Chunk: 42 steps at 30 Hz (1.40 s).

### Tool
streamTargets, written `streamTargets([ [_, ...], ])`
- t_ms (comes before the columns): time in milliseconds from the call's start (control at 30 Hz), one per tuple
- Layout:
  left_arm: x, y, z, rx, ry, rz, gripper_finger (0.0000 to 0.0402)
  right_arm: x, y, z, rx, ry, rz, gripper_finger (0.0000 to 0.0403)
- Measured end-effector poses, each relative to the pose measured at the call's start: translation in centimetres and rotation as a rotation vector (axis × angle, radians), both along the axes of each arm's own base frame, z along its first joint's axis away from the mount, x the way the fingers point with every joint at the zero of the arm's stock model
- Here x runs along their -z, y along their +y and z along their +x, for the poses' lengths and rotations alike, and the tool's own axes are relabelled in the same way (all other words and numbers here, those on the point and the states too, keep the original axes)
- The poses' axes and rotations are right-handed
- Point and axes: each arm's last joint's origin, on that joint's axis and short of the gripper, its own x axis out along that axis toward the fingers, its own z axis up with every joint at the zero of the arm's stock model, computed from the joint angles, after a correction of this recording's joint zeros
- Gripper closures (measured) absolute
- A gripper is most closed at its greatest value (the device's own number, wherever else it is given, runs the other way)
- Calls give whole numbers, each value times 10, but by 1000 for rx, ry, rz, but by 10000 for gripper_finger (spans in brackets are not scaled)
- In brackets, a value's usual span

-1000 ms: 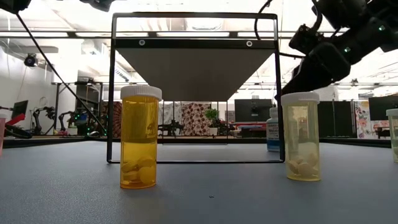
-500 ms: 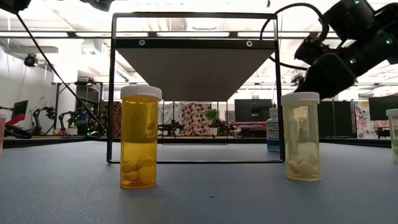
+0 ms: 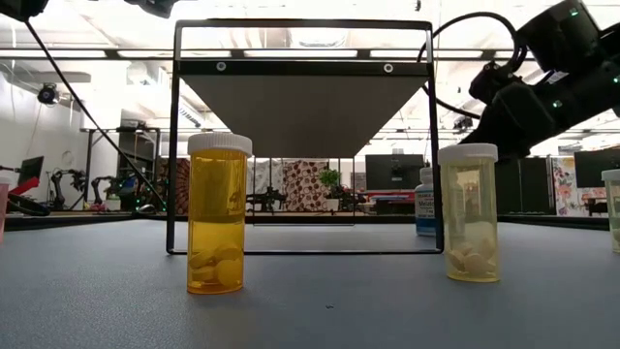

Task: Pick and place medicine bottles onto shelf by color
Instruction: Put the white medicine bottle on the shelf

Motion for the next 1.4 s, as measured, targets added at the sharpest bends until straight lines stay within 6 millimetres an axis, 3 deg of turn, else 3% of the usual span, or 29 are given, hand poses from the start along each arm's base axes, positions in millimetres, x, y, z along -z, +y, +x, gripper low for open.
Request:
streamTargets([
  [500,0,0,0,0,0,0,314,1,0,1,-1,4,-1,126],
  [800,0,0,0,0,0,1,314,14,1,12,-18,30,-35,128],
  [1100,0,0,0,0,1,1,314,16,2,26,-24,58,-50,181],
  [1400,0,0,0,0,2,2,314,14,2,26,-22,51,-47,233],
])
